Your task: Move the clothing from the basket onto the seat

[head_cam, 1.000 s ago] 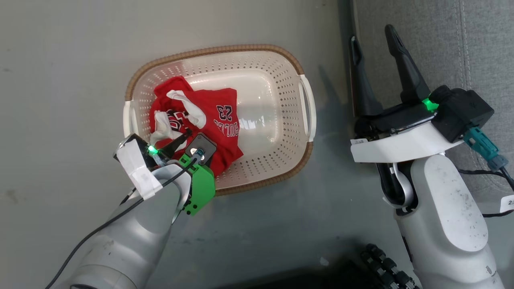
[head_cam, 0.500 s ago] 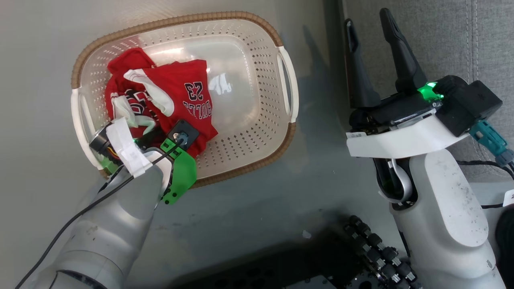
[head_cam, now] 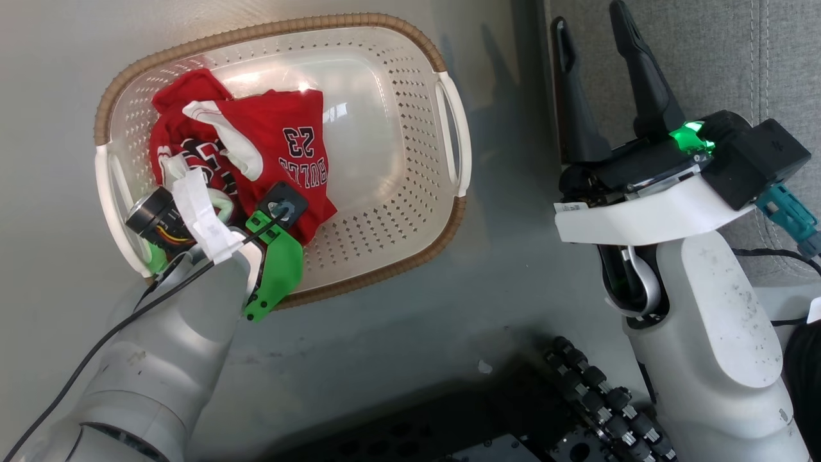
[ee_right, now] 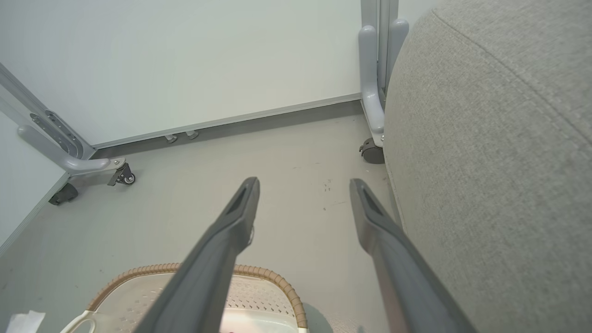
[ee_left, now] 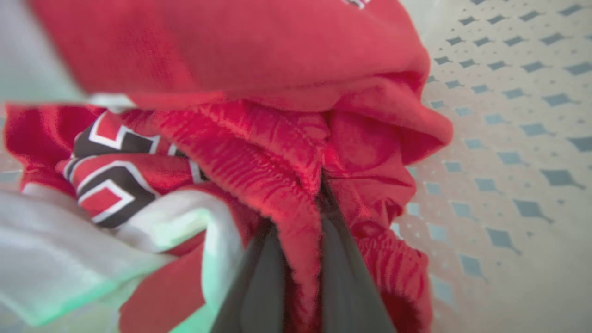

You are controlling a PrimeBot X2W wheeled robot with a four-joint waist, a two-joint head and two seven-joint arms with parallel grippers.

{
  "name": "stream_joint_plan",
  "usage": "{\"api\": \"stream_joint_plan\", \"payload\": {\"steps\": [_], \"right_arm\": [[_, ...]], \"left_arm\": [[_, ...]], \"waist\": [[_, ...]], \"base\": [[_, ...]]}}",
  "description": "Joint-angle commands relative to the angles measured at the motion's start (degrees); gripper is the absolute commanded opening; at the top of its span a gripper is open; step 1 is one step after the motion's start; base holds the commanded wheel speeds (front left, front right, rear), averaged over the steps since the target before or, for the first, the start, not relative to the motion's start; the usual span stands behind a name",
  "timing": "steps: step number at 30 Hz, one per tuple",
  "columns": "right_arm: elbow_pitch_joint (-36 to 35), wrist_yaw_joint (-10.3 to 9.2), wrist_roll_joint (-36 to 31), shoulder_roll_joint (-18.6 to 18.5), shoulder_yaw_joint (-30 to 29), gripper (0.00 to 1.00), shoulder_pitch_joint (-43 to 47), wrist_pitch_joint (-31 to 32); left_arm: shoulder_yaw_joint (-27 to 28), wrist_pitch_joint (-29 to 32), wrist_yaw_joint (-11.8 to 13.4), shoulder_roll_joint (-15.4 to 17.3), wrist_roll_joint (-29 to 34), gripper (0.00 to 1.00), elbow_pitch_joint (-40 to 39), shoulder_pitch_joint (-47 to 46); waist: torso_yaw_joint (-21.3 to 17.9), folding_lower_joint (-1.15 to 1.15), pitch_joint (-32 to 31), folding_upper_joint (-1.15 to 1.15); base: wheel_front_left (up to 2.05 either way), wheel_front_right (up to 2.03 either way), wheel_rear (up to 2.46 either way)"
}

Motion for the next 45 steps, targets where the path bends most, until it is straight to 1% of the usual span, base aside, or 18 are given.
{"api": "stream_joint_plan", "payload": {"steps": [1, 8, 14, 22, 28, 31, 34, 37, 42, 45], "right_arm": [[0.24, 0.00, -0.47, -0.08, -0.22, 1.00, -0.53, -0.18], [1.45, 0.00, -1.97, -0.10, -0.68, 1.00, 1.13, -0.18], [2.83, 0.00, -3.72, -0.11, -1.95, 1.00, 3.26, -0.18], [5.46, 0.00, -6.20, -0.13, -3.96, 1.00, 7.09, -0.18], [6.94, 0.00, -7.70, -0.13, -5.35, 1.00, 9.93, -0.18], [7.77, 0.00, -8.18, -0.12, -5.72, 1.00, 11.39, -0.18], [8.76, 0.00, -8.77, -0.13, -6.03, 1.00, 12.45, -0.18], [9.49, 0.00, -9.11, -0.12, -6.15, 1.00, 13.56, -0.18], [10.22, 0.00, -9.52, -0.11, -6.35, 1.00, 15.16, 0.05], [10.24, 0.00, -9.64, -0.13, -6.48, 1.00, 16.23, 0.56]], "left_arm": [[-0.24, -0.46, -0.08, 0.43, 0.00, 0.00, 0.28, -0.76], [1.70, -4.97, -0.03, -1.20, -3.51, 0.00, -0.41, 1.30], [3.87, -10.43, 0.26, -2.74, -7.42, 0.00, -2.05, 4.18], [5.05, -16.81, -0.07, -3.16, -12.67, 0.00, -6.23, 8.26], [5.64, -19.37, -0.03, -3.11, -18.18, 0.00, -11.45, 11.64], [7.27, -20.25, 0.19, -3.10, -21.30, 0.00, -14.01, 12.89], [8.88, -20.65, 0.45, -3.13, -22.70, 0.00, -16.75, 13.63], [10.64, -20.70, 0.46, -2.70, -23.32, 0.00, -20.90, 14.26], [14.37, -20.70, 0.57, -0.88, -22.49, 0.00, -31.47, 16.86], [16.38, -20.70, 0.75, -0.33, -21.62, 0.00, -37.51, 18.82]], "waist": [[0.37, 0.00, -0.58, 0.00], [2.51, 0.00, -4.42, 0.00], [5.11, 0.00, -10.23, 0.00], [8.13, 0.00, -18.20, 0.00], [9.77, 0.00, -24.08, 0.00], [10.46, 0.00, -26.81, 0.00], [11.24, 0.00, -29.30, 0.00], [11.85, 0.00, -31.33, 0.00], [12.70, 0.00, -34.75, 0.00], [12.96, 0.00, -36.64, 0.00]], "base": [[0.00, 0.00, 0.00], [0.00, 0.00, 0.00], [0.00, 0.00, 0.00], [0.00, 0.00, 0.00], [0.00, 0.00, 0.00], [0.00, 0.00, 0.00], [0.00, 0.00, 0.00], [0.00, 0.00, 0.00], [0.00, 0.00, 0.00], [0.00, 0.00, 0.00]]}}
